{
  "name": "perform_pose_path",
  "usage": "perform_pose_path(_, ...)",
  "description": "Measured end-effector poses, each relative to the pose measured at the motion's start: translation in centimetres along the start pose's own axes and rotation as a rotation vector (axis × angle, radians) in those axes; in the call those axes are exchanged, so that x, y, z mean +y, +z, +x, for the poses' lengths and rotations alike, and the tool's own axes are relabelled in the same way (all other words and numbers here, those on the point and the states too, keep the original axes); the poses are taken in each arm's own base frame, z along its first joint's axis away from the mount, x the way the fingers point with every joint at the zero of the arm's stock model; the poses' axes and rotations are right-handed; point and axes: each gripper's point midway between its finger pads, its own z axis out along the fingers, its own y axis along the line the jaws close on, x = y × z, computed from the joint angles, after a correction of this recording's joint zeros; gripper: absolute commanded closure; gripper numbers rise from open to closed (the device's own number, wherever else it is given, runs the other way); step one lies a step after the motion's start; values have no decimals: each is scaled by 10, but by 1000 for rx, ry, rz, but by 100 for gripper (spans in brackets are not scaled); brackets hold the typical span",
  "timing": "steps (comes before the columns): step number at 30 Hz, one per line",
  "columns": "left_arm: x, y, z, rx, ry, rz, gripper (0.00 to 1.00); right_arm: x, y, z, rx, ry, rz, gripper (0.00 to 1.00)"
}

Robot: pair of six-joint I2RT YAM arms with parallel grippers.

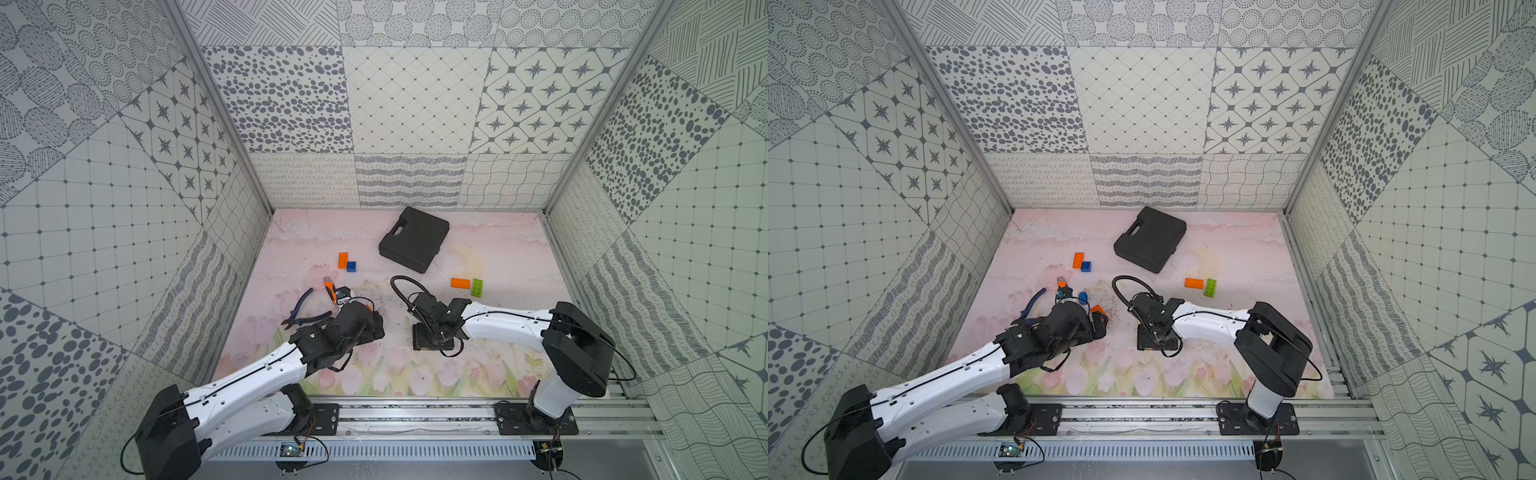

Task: Assemble the number 5 with lego
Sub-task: Adjust the lego brick at the center of the board, then assemble the lego brick with the lego brick.

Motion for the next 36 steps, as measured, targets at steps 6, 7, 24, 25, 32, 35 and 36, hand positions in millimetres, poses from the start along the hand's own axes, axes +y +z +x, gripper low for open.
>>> perform_pose_path(6, 1, 3, 2, 11, 5, -10, 0, 0, 2, 1, 31, -40, 27, 20)
perform_pose_path(7, 1, 3, 3, 13, 5, -11, 0, 0, 2, 1, 35, -45, 31, 18)
perform_pose_path(24, -1, 6, 2, 14, 6, -15, 0, 16, -27, -1, -4, -19, -19, 32)
perform_pose_path(25, -1, 5, 1, 12, 6, -13, 0, 16, -27, -1, -3, -14, -19, 34)
perform_pose_path(32, -2, 2, 0, 3, 1, -4, 0, 16, -23, -1, 1, 9, -12, 48)
perform_pose_path(35, 0, 3, 1, 5, 0, -7, 0, 15, -19, 0, 7, 11, -7, 50)
perform_pose_path(36, 0, 3, 1, 5, 0, -7, 0, 15, -18, 0, 10, 10, -3, 52)
